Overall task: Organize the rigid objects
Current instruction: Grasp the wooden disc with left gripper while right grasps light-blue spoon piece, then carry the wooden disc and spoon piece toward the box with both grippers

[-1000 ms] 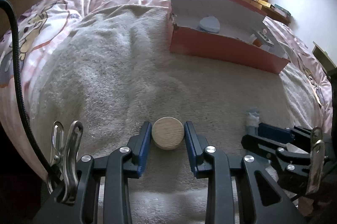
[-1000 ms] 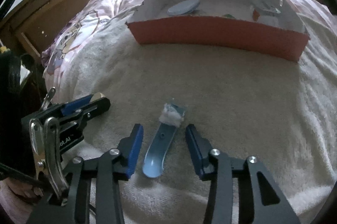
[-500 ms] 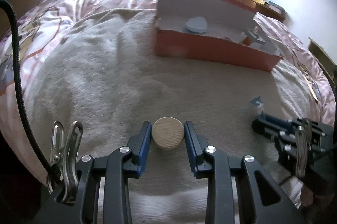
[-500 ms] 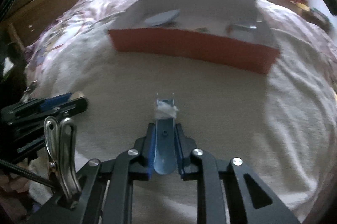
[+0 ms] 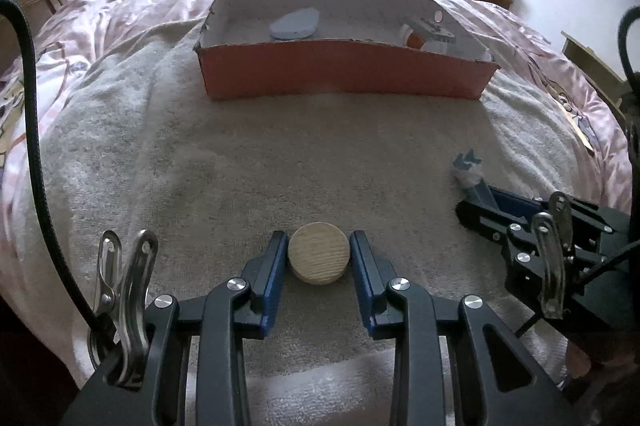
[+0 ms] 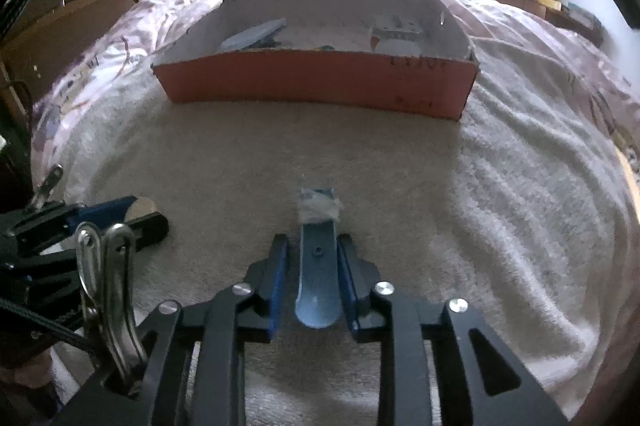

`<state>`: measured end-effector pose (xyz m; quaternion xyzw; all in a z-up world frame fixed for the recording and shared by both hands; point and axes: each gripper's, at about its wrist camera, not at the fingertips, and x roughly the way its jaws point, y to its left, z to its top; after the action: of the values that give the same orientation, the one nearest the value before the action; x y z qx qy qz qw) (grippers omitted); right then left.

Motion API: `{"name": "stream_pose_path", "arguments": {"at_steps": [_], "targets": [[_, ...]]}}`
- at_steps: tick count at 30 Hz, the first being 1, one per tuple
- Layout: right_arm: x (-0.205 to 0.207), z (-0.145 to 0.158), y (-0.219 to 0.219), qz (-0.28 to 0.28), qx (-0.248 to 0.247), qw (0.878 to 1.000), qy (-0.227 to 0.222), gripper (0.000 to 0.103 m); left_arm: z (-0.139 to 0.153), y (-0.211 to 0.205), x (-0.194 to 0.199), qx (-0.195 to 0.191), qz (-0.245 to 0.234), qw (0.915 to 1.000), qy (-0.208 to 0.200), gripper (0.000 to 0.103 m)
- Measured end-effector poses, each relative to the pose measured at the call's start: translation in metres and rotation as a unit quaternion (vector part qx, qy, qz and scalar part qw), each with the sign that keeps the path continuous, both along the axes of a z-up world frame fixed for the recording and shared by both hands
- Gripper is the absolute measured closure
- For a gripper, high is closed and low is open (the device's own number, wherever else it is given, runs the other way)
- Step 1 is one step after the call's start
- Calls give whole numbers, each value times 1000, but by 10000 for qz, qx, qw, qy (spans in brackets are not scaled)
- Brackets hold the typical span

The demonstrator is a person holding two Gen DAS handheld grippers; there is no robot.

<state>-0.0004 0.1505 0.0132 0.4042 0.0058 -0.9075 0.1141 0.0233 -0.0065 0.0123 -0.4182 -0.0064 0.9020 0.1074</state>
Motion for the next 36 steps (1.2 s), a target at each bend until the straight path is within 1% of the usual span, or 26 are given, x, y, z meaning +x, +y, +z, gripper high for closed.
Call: {"name": "stream_pose_path", "arguments": {"at_steps": [4,6,8,10,13,15,16,17,18,19,20,22,30,36], "targets": [[2,-1,2,-5,-186,9998,70,69,-1,2,0,-50,4,10000,10,70],[4,-2,0,36,-226,9996,140,61,-1,2,0,-71,4,10000,14,70],[7,-3,-5,84,-166,9996,195,52,-1,1,0,-54,6,10000,11,70],[8,-3,-11,133,-35,9997,223,47,-2,1,0,-37,6,10000,6,71],[8,-3,-15,144,116,9996,235,47,-2,0,-1,-33,18,10000,-8,71],[9,-3,-14,139,71,9996,253,47,-2,0,-1,-36,13,10000,-2,71],[9,-2,-13,133,51,9996,262,49,-3,1,-1,-42,13,10000,0,71],[10,-2,-12,101,56,9995,277,55,-2,1,-1,-46,10,10000,-1,71],[10,-2,-11,65,86,9995,294,59,-2,1,-1,-44,7,10000,0,71],[10,-1,-10,22,131,9994,317,69,-3,1,-1,-49,4,10000,6,71],[10,-1,-7,-18,152,9993,331,76,-3,1,-1,-51,5,10000,10,71],[9,0,-2,-66,104,9994,320,85,-2,0,-2,-51,9,10000,12,71],[8,7,10,23,-291,9990,325,85,7,0,-4,60,0,10000,23,71],[4,16,21,2,-581,9978,332,85,22,7,-11,23,-80,9998,178,71]]}}
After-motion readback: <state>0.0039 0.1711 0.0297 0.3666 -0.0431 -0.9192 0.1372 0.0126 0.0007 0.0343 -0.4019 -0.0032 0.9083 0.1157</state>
